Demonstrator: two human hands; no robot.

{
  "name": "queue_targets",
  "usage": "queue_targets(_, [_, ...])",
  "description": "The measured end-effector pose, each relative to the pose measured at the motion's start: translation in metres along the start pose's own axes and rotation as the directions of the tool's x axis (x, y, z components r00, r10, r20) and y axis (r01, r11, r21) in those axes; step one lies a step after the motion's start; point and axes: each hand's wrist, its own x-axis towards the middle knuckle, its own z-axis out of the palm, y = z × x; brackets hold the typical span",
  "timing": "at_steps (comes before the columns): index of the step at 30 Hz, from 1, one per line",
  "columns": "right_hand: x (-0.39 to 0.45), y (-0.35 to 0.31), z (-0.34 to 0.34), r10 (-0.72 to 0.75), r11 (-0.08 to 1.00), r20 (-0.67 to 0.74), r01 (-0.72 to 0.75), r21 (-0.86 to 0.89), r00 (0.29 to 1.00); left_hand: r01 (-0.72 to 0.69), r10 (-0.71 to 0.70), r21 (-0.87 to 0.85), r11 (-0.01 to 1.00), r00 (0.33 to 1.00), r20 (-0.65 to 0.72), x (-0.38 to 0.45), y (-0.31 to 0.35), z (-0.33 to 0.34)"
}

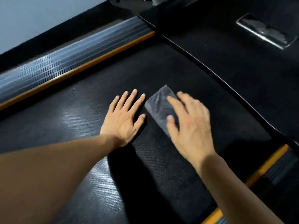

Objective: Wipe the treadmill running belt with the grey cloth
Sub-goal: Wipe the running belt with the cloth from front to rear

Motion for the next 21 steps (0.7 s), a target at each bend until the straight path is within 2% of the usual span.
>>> queue_targets(2, [0.001, 0.003, 0.010, -0.068, 0.998, 0.163, 0.067, 0.009, 0.984, -0.007, 0.007, -0.003, 1.000, 1.000, -0.007, 0.005, -0.003, 0.003])
queue_targets(4, [-0.002, 0.005, 0.016, -0.043, 0.999, 0.212, 0.049, -0.023, 0.976, -0.001, 0.001, -0.008, 1.000, 1.000, 0.008, 0.003, -0.002, 0.002])
queue_targets(8, [0.000, 0.005, 0.018, -0.022, 0.991, 0.209, 0.049, -0.124, 0.978, -0.010, 0.010, -0.025, 1.000, 1.000, 0.000, 0.001, 0.004, -0.001])
queue_targets(12, [0.004, -0.001, 0.030, 0.024, 0.984, 0.175, 0.008, -0.180, 0.984, 0.038, -0.038, -0.049, 0.998, 0.999, 0.004, 0.000, 0.000, 0.000])
queue_targets(17, [0.033, 0.001, 0.036, 0.044, 0.988, 0.124, -0.025, -0.153, 0.991, 0.034, -0.033, -0.052, 0.998, 0.999, 0.017, 0.005, -0.002, -0.001])
queue_targets(21, [0.068, 0.008, 0.042, 0.148, 0.978, 0.056, -0.138, -0.155, 0.987, 0.026, -0.024, -0.060, 0.998, 0.999, 0.023, 0.005, -0.003, -0.001])
